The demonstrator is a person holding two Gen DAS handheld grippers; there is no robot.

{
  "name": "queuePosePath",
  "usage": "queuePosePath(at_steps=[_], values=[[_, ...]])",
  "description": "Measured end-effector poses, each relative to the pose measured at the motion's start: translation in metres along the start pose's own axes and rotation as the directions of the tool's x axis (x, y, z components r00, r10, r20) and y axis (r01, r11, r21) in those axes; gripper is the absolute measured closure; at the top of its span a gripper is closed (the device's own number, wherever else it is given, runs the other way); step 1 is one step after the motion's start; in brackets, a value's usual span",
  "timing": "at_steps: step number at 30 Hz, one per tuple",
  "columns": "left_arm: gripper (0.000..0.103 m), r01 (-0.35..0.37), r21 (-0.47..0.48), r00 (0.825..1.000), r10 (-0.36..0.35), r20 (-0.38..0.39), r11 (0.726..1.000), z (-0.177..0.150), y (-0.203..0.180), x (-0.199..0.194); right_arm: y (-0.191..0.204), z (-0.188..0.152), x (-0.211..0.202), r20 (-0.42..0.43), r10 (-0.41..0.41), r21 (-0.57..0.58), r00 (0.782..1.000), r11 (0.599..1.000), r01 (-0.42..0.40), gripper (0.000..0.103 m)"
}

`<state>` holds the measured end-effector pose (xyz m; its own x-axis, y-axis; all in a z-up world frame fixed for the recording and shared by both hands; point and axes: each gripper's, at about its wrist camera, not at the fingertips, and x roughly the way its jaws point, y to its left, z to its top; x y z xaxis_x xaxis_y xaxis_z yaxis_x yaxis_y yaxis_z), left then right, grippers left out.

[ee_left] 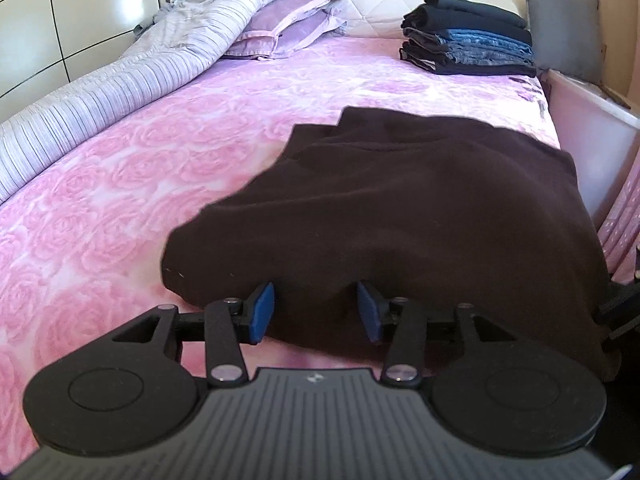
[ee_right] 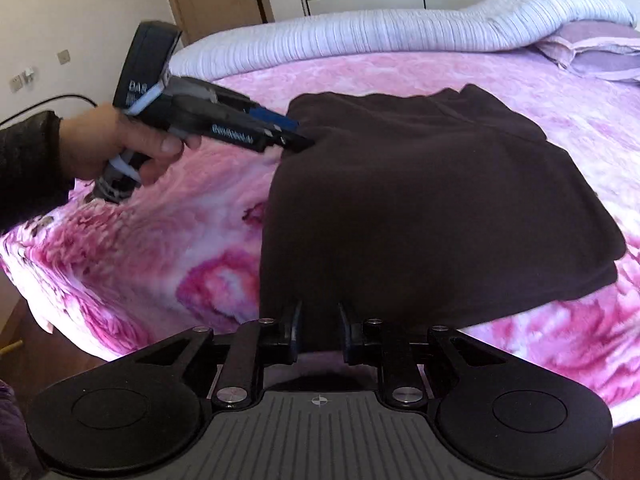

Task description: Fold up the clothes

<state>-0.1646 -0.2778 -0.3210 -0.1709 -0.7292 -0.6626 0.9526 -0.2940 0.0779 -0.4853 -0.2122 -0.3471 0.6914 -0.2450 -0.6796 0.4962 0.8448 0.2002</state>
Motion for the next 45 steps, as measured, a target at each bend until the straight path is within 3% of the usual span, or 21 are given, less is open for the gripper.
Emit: queuePosePath(at_steps=[4,8,9,10,14,19,24,27,30,35,39,42,45], values=[[0.069,-0.031,-0.037,0.999,0.032,0.043,0.999,0.017,0.016,-0.004,0.005,0.011,-0.017,0.069,-0.017,0.008,0.997,1.0,0.016,0.084],[0.072,-0.076,0.047,0.991,0.081,-0.106,0.996,0.017,0.026,0.037,0.0,0.028,-0.004,0.079,-0.071,0.02,0.994,0.997,0.069,0.084],[0.071,-0.071,0.064,0.991,0.078,-0.113,0.995,0.013,0.027,0.045,-0.003,0.029,0.007,0.044,-0.081,0.022,0.996,0.997,0.08,0.084],[0.071,-0.064,0.063,0.993,0.07,-0.095,0.996,0.011,0.029,0.047,-0.006,0.029,0.017,-0.01,-0.083,0.024,0.996,0.996,0.084,0.084],[0.073,-0.039,0.029,0.995,0.041,-0.089,0.999,0.016,0.039,0.052,-0.005,0.027,0.022,-0.035,-0.071,0.016,0.997,0.997,0.072,0.084],[0.078,-0.036,0.054,0.996,0.04,-0.079,0.998,0.025,0.044,0.061,-0.009,0.031,-0.002,0.061,-0.078,0.071,0.995,0.995,0.073,0.083],[0.078,-0.049,0.111,0.994,0.059,-0.088,0.993,0.033,0.042,0.07,-0.033,0.047,-0.011,0.17,-0.179,0.139,0.969,0.978,0.157,0.083],[0.078,-0.057,0.135,0.992,0.071,-0.103,0.989,0.034,0.039,0.071,-0.063,0.046,0.006,0.125,-0.235,0.2,0.964,0.958,0.208,0.083],[0.078,-0.07,0.132,0.989,0.086,-0.122,0.989,0.043,0.037,0.061,-0.084,0.04,0.011,0.087,-0.218,0.283,0.972,0.941,0.186,0.083],[0.077,-0.025,0.078,0.999,0.027,-0.023,0.997,0.066,0.028,0.041,-0.08,0.047,-0.012,0.185,-0.281,0.26,0.942,0.938,0.229,0.083],[0.076,0.013,0.142,0.997,-0.002,-0.073,0.99,0.076,0.01,0.08,-0.097,0.052,-0.002,0.185,-0.307,0.295,0.934,0.923,0.245,0.083],[0.076,0.01,0.173,0.996,0.005,-0.086,0.985,0.07,0.006,0.114,-0.117,0.048,0.008,0.161,-0.302,0.321,0.939,0.916,0.24,0.083],[0.078,-0.003,0.101,0.997,0.01,-0.077,0.995,0.086,0.01,0.117,-0.127,0.044,0.007,0.179,-0.284,0.353,0.942,0.912,0.207,0.083]])
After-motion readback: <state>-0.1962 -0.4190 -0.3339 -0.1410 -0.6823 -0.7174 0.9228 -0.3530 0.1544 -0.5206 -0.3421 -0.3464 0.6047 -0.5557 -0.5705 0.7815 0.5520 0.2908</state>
